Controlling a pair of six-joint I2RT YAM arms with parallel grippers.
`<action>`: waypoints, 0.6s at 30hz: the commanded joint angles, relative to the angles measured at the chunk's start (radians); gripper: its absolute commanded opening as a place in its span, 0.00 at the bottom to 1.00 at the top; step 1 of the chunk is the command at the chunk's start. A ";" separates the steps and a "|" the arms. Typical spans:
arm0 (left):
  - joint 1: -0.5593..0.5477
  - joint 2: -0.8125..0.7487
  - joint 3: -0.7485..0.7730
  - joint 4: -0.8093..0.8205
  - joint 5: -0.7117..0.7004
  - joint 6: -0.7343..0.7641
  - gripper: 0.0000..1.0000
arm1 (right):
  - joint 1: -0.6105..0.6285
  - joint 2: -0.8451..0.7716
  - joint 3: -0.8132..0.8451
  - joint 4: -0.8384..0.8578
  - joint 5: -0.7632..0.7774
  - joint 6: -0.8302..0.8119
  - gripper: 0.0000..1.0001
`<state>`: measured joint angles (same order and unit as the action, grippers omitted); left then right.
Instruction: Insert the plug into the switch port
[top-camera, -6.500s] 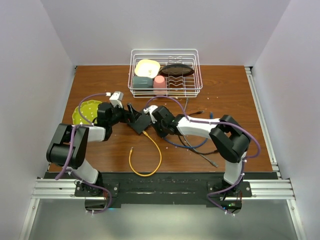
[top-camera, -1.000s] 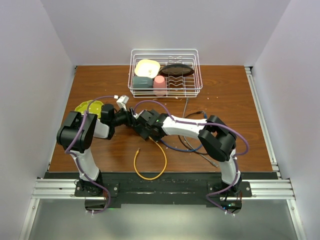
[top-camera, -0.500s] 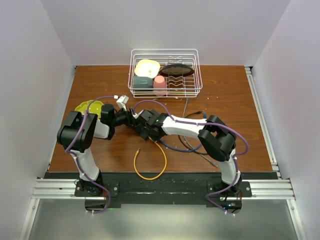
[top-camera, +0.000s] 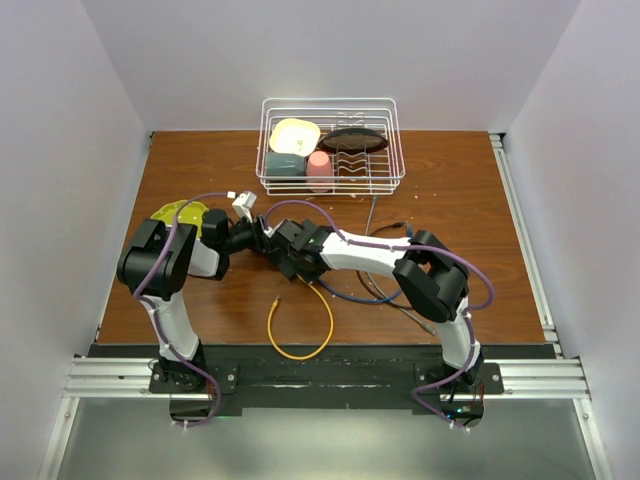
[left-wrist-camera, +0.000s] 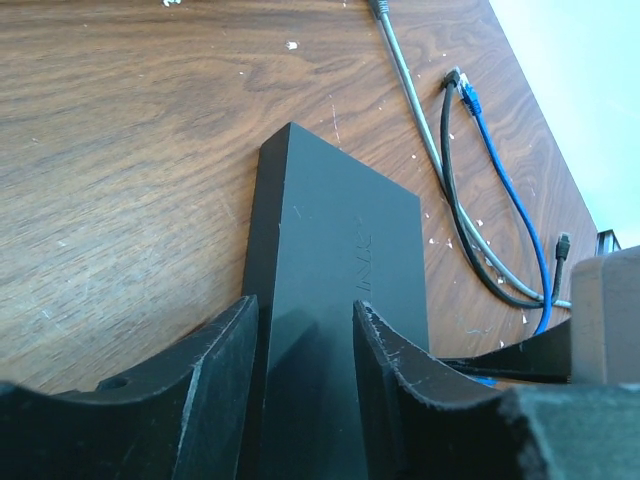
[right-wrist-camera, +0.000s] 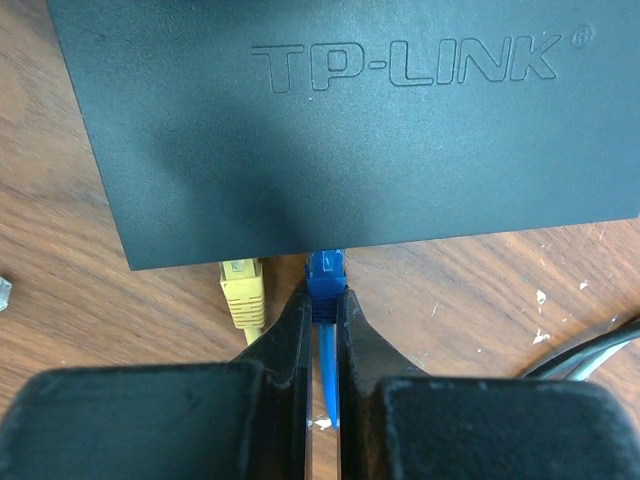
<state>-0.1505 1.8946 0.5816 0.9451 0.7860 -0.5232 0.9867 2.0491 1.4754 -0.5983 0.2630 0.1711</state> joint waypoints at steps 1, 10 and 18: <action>-0.011 0.040 0.015 0.027 0.113 -0.018 0.44 | 0.003 0.016 0.033 0.072 0.038 -0.010 0.00; -0.011 0.060 0.021 0.026 0.127 -0.020 0.40 | 0.003 -0.096 -0.101 0.268 0.038 0.005 0.00; -0.012 0.067 0.015 0.027 0.133 -0.024 0.35 | 0.003 -0.196 -0.265 0.518 0.044 0.031 0.00</action>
<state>-0.1455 1.9419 0.5987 0.9798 0.8196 -0.5243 0.9882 1.9247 1.2507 -0.3420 0.2794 0.1768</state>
